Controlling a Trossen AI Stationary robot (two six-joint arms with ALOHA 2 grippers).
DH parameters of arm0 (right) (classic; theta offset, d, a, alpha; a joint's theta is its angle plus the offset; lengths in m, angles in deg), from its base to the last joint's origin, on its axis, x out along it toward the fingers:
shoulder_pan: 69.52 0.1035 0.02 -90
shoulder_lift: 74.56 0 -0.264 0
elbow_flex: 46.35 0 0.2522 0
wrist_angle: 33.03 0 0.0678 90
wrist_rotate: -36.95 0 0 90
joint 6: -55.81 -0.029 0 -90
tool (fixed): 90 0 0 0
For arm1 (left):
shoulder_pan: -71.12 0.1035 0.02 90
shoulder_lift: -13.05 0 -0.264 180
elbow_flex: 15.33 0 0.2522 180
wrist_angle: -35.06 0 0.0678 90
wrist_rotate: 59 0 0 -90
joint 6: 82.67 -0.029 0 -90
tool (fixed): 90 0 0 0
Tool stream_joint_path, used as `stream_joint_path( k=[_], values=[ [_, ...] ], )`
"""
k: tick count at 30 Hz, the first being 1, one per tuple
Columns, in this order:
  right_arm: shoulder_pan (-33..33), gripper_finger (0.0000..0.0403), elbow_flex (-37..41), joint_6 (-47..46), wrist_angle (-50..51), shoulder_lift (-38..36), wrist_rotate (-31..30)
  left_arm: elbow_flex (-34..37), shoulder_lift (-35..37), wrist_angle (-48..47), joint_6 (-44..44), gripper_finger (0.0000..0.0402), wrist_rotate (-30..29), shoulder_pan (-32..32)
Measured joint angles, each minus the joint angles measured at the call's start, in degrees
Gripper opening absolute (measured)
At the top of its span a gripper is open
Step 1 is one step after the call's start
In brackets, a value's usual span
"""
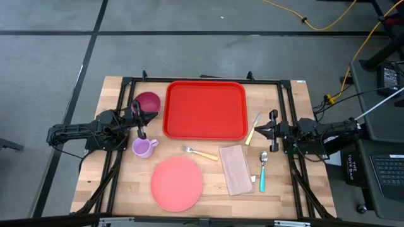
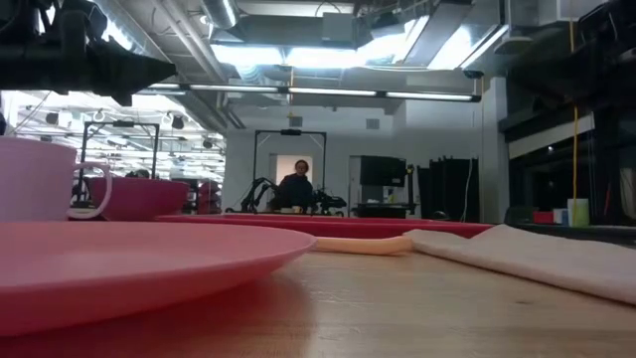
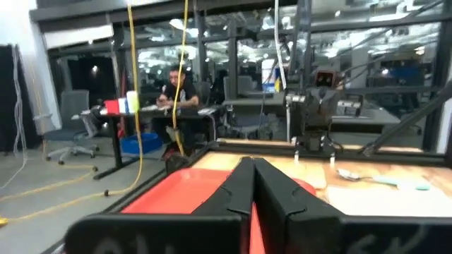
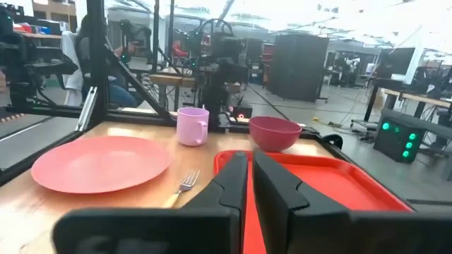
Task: Set up tray
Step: Put the pink mug on the top left of the red serving tray
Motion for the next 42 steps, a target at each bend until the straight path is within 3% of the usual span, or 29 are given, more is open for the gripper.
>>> stream_joint_path(
  k=[6, 9, 16, 23, 27, 34, 42],
  values=[
    [0.0, 0.0011, 0.0, 0.1, 1.1, 0.1, -0.2, 0.0, 0.0, -0.8, 0.6, 0.0002, 3.7, 0.0],
    [0.0, 0.0006, 0.0, 0.1, 0.3, 0.1, -3.3, 0.0, -0.7, -0.8, 0.6, 0.0002, 2.3, 0.0],
    [0.0, 0.0036, 0.0, -0.1, -0.2, 0.1, -8.9, -1.9, -5.6, -0.8, 2.6, 0.0002, 0.6, 0.0],
    [0.0, 0.0044, 0.0, -0.3, -0.2, 0.1, -9.8, -9.1, -14.2, -4.3, 2.9, 0.0002, 0.7, 0.0],
    [-0.1, 0.0042, 0.0, -2.7, -0.2, 0.1, -12.9, -13.6, -19.5, -9.4, 4.5, 0.0002, 0.8, 0.0],
    [-0.1, 0.0041, 0.0, -3.2, -0.2, 0.1, -13.0, -23.4, -27.9, -21.3, 4.6, 0.0002, 0.9, 0.0],
    [-0.1, 0.0041, 0.0, 1.9, -0.1, 0.1, -13.0, -31.4, -36.9, -29.5, 4.2, 0.0002, 0.7, -1.7]
  ],
)
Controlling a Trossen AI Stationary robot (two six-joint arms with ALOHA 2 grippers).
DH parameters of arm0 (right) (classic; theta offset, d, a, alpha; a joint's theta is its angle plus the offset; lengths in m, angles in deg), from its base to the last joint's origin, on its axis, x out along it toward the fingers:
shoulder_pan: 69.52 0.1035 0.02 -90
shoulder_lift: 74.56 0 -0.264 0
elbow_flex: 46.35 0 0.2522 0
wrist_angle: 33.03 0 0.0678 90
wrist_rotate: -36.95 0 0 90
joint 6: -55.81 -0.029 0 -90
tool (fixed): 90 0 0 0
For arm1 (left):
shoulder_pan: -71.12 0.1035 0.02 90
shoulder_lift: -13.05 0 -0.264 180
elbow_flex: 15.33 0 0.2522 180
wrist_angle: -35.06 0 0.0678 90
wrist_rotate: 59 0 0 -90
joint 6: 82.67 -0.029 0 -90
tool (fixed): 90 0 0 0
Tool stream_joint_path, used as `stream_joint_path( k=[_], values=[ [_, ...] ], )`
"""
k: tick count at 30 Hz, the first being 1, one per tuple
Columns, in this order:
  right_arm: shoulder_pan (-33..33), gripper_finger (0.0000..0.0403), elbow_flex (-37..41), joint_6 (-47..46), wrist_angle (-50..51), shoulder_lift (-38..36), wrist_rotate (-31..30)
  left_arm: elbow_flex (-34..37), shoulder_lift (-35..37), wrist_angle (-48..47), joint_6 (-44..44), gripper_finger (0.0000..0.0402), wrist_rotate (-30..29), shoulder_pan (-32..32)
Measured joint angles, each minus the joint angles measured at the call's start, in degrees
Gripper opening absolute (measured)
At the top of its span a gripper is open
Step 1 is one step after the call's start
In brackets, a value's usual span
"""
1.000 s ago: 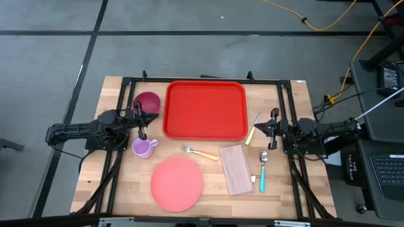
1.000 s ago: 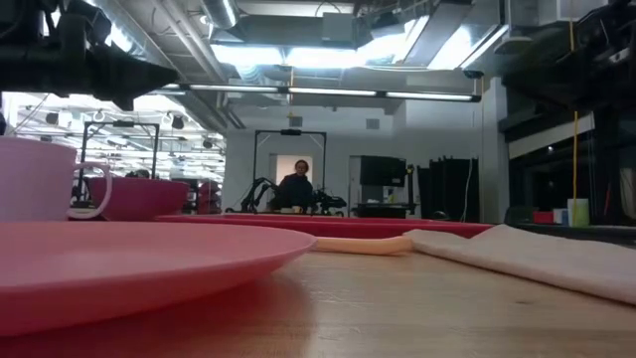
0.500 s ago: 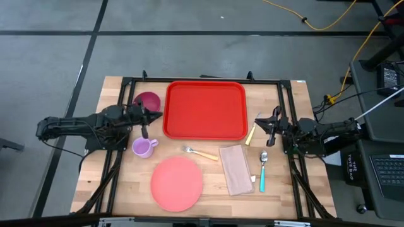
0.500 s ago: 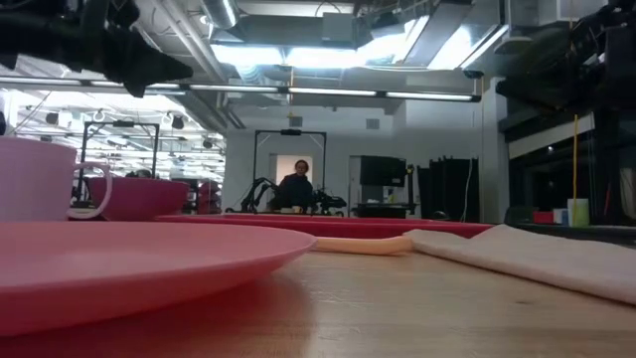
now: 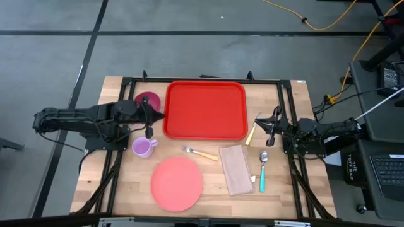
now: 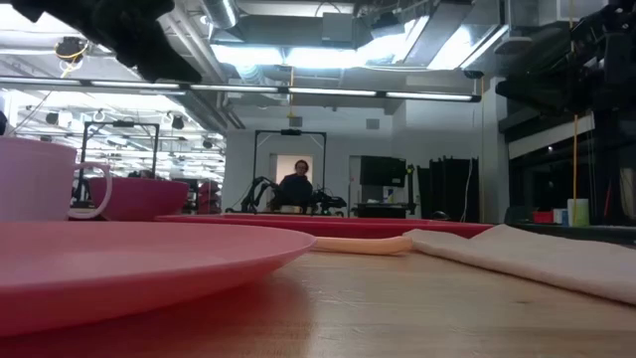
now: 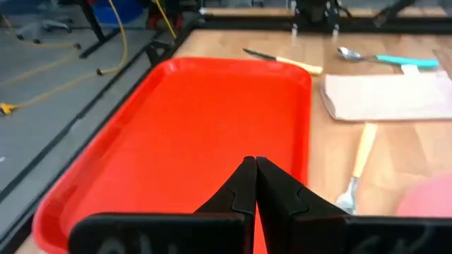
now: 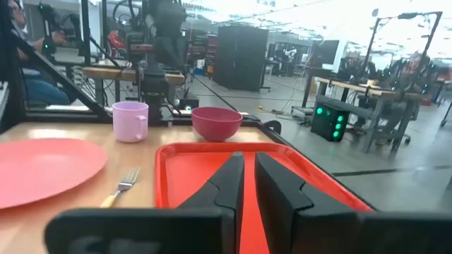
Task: Set up tray
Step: Put the pink mug on the top left of the red serving tray
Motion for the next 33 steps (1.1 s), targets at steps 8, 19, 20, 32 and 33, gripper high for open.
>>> stream_joint_path(
  k=[8, 19, 20, 32, 33],
  values=[
    [0.0, 0.0042, 0.0, 1.3, 0.0, 0.0, 0.0, -6.9, -9.2, -6.0, 6.7, 0.0002, -6.4, -7.7],
    [0.0, 0.0042, 0.0, 4.3, 0.0, 0.0, 0.0, -20.8, -21.5, -27.4, 32.1, 0.0002, -15.7, -18.2],
    [0.0, 0.0042, 0.0, 5.1, 0.0, 0.0, 0.0, -22.0, -22.8, -29.2, 33.8, 0.0002, -15.8, -18.9],
    [0.0, 0.0042, 0.0, 7.2, 0.0, 0.0, 0.0, -35.3, -36.2, -51.0, 59.1, 0.0002, -8.0, -22.9],
    [0.0, 0.0042, 0.0, 7.2, 0.0, 0.0, 0.0, -35.9, -37.0, -53.0, 61.4, 0.0002, -6.7, -22.9]
  ],
)
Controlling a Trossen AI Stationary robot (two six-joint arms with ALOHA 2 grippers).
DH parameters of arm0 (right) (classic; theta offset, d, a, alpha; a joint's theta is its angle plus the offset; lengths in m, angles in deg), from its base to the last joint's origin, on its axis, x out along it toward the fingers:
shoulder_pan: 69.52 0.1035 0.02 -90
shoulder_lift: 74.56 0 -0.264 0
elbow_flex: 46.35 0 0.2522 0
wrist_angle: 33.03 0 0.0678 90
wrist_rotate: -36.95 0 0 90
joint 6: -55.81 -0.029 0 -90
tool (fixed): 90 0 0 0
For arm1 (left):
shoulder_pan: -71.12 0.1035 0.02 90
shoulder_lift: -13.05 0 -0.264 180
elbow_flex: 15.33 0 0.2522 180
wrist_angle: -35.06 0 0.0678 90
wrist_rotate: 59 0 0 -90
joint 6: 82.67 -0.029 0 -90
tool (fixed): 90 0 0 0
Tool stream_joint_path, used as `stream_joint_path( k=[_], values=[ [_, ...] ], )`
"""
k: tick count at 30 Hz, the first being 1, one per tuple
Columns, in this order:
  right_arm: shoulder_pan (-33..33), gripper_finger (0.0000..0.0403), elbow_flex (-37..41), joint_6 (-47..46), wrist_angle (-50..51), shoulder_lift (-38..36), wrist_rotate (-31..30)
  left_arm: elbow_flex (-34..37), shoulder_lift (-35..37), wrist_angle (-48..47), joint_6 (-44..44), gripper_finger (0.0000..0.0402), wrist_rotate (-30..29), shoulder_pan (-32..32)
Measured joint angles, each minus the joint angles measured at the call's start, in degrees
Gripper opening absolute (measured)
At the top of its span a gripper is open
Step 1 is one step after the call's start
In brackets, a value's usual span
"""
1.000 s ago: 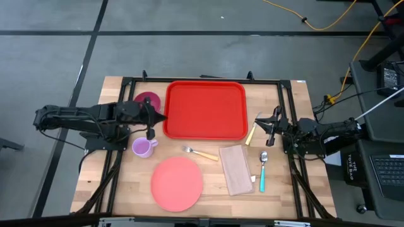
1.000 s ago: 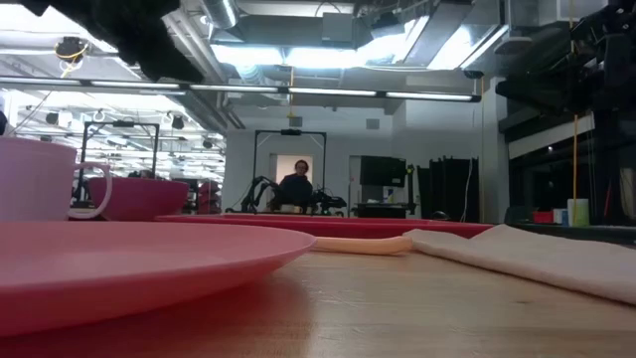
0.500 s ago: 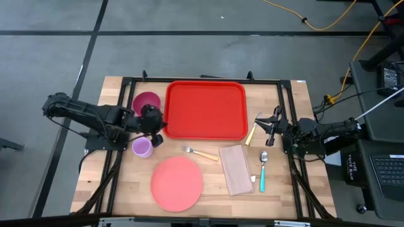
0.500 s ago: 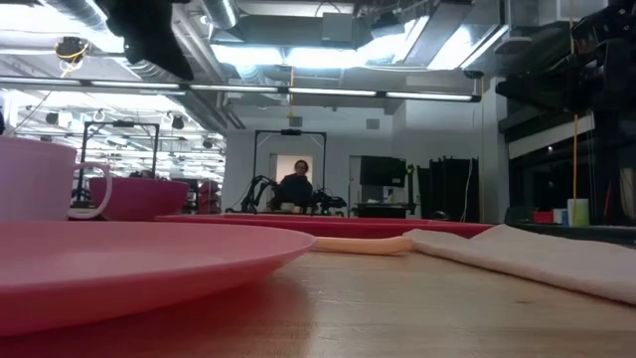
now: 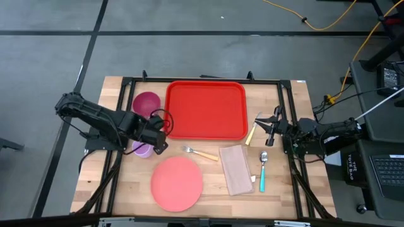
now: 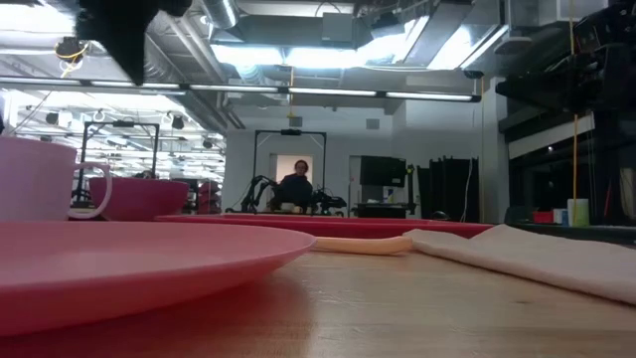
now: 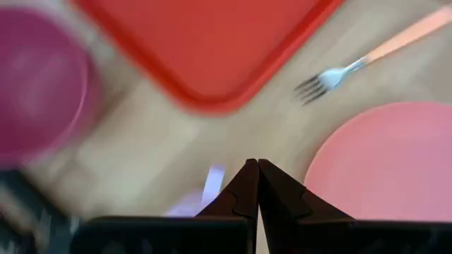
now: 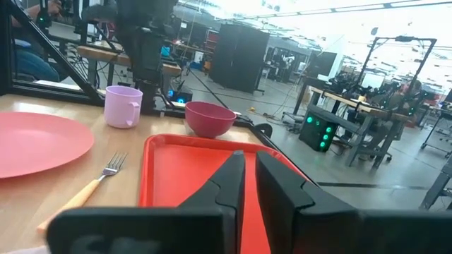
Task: Set up tray
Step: Put the pink mug on the top left of the red serving tray
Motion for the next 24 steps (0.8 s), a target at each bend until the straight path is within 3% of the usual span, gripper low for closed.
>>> stream_joint_path(
  k=[5, 9, 24],
  values=[
    [0.0, 0.0042, 0.0, 0.0, 0.0, 0.0, 0.0, -1.1, -2.8, -6.3, 6.3, 0.0002, 7.1, -0.1],
    [0.0, 0.0042, 0.0, 2.6, -0.3, 0.0, 0.0, -1.1, -3.9, -6.8, 6.0, 0.0002, 11.3, -0.1],
    [0.0, 0.0042, 0.0, 3.6, -1.0, 0.0, 0.0, -1.1, -6.9, -6.8, 5.4, 0.0002, 11.4, -0.1]
  ],
)
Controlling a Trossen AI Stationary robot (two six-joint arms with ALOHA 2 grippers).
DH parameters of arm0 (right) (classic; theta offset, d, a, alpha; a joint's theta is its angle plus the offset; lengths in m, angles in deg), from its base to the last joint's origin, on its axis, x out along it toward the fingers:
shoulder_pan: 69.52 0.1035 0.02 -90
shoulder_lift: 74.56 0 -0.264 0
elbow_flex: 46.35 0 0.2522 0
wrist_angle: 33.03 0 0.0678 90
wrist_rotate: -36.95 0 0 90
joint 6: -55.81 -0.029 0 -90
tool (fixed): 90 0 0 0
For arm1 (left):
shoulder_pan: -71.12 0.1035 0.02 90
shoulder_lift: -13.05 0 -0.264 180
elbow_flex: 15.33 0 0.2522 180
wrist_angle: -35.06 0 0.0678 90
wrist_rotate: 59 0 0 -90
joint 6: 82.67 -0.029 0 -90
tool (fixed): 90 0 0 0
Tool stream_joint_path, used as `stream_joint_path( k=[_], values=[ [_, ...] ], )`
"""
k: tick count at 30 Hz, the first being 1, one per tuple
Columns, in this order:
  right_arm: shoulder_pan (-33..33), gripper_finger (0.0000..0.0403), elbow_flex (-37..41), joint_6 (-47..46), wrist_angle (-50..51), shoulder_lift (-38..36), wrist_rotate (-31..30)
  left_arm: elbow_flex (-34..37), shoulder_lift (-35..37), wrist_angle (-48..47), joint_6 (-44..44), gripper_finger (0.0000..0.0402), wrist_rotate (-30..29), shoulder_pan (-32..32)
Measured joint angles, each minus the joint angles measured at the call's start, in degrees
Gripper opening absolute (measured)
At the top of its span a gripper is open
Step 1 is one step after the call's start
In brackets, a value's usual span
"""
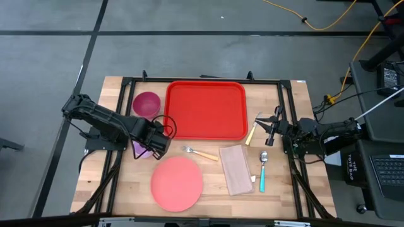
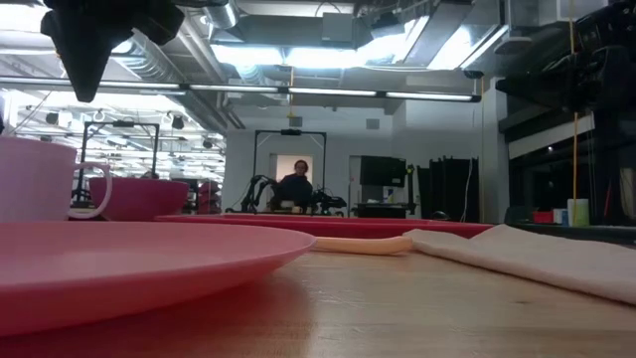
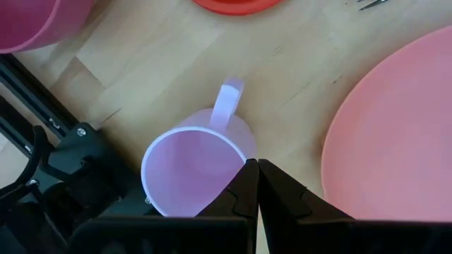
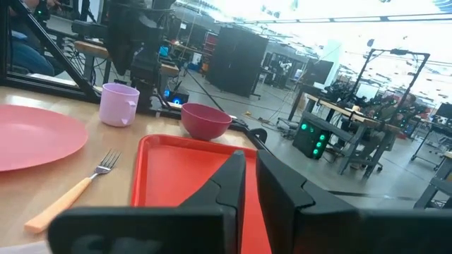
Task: Set up tray
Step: Put the pink mug on the top left of the red serving tray
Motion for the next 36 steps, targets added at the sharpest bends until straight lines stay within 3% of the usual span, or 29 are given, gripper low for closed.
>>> stream_joint_path(
  k=[8, 24, 36],
  values=[
    [0.0, 0.0042, 0.0, 0.5, 0.1, 0.0, 0.1, 0.0, 0.0, 0.0, 2.5, 0.0012, -2.2, 0.0],
    [0.0, 0.0042, 0.0, 2.9, 0.2, 0.0, 0.1, 0.0, 0.0, -4.0, 4.5, 0.0136, -3.5, 0.4],
    [0.0, 0.0042, 0.0, 1.8, 1.1, 0.0, 4.0, 1.1, 0.0, -6.5, 3.2, 0.0153, -3.5, 0.4]
  ],
)
